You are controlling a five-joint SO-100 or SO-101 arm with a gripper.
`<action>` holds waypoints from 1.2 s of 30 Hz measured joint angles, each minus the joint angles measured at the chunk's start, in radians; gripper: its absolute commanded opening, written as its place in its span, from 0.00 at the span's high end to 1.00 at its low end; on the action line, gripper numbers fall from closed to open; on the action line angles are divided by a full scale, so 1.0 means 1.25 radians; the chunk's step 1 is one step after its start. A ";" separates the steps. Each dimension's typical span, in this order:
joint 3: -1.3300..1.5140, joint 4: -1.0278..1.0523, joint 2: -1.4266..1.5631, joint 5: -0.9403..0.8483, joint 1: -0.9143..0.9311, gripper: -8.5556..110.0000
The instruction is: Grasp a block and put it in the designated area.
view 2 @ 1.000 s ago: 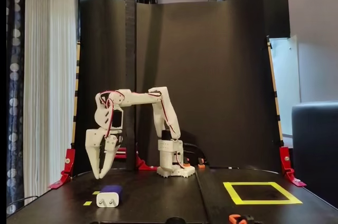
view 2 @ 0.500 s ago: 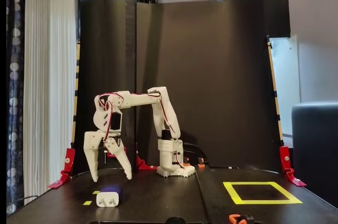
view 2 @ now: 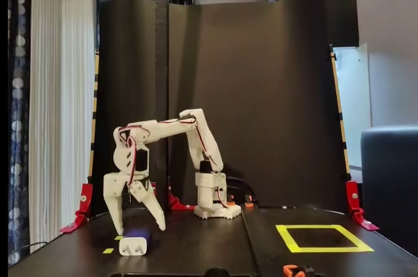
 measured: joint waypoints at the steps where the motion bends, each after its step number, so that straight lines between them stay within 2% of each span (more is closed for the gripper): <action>1: 0.000 -0.002 -0.009 0.000 0.000 0.61; 18: -0.001 -0.033 -0.058 -0.007 0.000 0.62; 27: -0.004 -0.028 -0.065 -0.009 -0.001 0.76; 36: -0.004 -0.031 -0.066 -0.009 -0.001 0.76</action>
